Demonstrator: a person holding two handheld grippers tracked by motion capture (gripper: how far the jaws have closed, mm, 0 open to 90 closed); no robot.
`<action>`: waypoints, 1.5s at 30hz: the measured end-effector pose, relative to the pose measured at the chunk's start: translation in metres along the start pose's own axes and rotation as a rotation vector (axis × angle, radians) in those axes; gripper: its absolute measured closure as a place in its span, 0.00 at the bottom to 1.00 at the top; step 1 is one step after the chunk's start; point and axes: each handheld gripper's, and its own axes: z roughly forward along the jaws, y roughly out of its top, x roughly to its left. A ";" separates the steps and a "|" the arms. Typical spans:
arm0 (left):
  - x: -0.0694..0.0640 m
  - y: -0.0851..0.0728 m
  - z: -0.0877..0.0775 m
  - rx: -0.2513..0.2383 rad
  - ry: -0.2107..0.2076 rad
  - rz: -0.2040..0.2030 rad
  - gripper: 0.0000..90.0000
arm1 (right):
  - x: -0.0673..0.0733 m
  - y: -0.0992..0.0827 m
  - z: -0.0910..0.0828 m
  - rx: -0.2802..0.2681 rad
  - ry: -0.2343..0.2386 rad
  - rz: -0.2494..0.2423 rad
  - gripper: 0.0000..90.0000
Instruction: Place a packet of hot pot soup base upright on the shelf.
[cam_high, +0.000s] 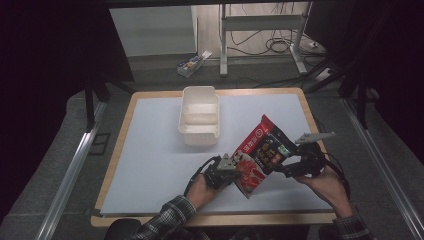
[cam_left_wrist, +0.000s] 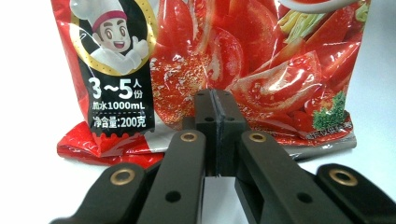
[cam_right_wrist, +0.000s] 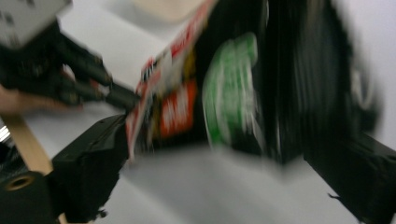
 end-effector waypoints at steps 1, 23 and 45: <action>-0.001 0.000 0.000 -0.001 0.004 0.005 1.00 | 0.002 0.012 0.003 -0.004 -0.007 0.006 0.21; 0.005 -0.003 -0.012 0.027 -0.005 0.036 0.81 | -0.016 0.033 0.011 -0.038 0.101 0.147 0.76; 0.000 -0.014 -0.039 0.050 0.005 -0.010 0.16 | -0.009 0.076 -0.001 -0.065 0.065 0.048 0.76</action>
